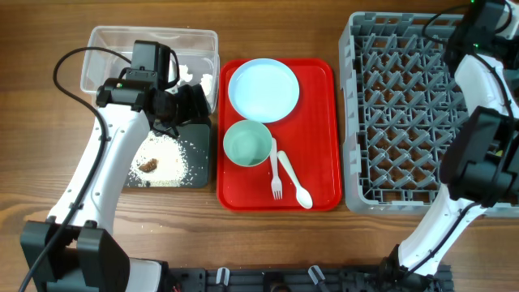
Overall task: Sort waste into correct bins and load items into the dishwasher rack
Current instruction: 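Release the bowl in the rack and raise the right gripper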
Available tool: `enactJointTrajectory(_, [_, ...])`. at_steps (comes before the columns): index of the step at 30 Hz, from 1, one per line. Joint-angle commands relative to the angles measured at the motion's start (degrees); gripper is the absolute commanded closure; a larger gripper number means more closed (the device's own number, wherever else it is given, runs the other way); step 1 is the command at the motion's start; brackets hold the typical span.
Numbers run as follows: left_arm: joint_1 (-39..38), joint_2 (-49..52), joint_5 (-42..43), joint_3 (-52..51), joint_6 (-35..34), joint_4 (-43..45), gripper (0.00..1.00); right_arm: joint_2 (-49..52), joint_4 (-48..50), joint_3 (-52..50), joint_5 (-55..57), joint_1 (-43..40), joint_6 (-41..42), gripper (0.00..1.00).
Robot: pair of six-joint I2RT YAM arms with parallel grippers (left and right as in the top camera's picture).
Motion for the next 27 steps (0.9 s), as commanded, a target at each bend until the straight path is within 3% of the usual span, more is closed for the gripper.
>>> enactJointTrajectory(1, [0.2,-0.7,-0.5,0.0,0.3,-0.3,0.14,1.0,4.7,-0.2,6.3,-1.9,-7.5,0.96])
enactJointTrajectory(14, [0.2,-0.7,-0.5,0.0,0.3,-0.5,0.14,2.2,3.3,-3.9,0.3,-2.7,-6.2,0.96])
enactJointTrajectory(21, [0.2,-0.7,-0.5,0.0,0.3,-0.5,0.14,2.4,3.8,-3.9,-1.5,1.2,-6.1,0.96])
enactJointTrajectory(22, [0.2,-0.7,-0.5,0.0,0.3,-0.5,0.14,2.4,3.8,-3.9,-1.5,1.7,-6.1,0.94])
enactJointTrajectory(24, [0.2,-0.7,-0.5,0.0,0.3,-0.5,0.14,2.4,3.8,-3.9,-1.2,3.0,-6.1,0.76])
enactJointTrajectory(27, [0.2,-0.7,-0.5,0.0,0.3,-0.5,0.14,2.4,3.8,-3.9,-0.8,4.6,-6.3,0.72])
